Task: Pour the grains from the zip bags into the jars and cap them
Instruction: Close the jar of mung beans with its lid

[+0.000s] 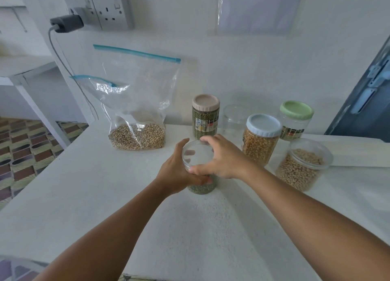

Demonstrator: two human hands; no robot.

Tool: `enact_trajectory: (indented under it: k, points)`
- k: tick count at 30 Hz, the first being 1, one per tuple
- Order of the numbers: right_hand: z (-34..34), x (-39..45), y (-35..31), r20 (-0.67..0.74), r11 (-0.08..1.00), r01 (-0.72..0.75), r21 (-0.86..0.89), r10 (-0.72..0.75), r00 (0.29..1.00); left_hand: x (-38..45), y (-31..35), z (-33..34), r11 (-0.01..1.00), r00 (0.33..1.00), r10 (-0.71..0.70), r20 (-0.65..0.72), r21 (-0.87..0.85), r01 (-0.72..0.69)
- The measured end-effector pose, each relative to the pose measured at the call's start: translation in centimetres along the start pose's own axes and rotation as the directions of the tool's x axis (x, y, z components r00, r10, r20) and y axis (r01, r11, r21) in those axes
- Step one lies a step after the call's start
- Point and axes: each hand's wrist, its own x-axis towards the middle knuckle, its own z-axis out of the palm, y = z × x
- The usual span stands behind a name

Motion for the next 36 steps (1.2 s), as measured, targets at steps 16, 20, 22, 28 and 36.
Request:
enact_trajectory:
  k: [16,20,22,28,36]
  points:
    - [1.0,-0.3,0.2,-0.099,0.996,-0.002,0.086,0.010,0.995,0.0,-0.1,0.1,0.999,1.000,0.020,-0.010,-0.024,-0.021]
    - [-0.2,-0.6,0.9,0.013,0.992,-0.004,0.128,0.002,1.000,0.1,0.0,-0.2,0.999,0.999,0.030,0.029,-0.035,-0.029]
    - [-0.5,-0.7,1.1,0.034,0.989,-0.007,0.145,0.002,0.999,0.2,0.0,-0.3,0.999,0.999,0.025,0.042,-0.045,-0.023]
    - [0.7,-0.7,0.7,-0.109,0.991,-0.021,0.130,0.035,0.993,0.0,-0.2,0.3,0.997,1.000,0.016,-0.003,-0.081,-0.016]
    - [0.8,-1.4,0.4,-0.128,0.993,-0.081,0.082,0.091,0.988,0.0,-0.3,-0.2,0.995,0.998,0.064,-0.011,-0.071,-0.065]
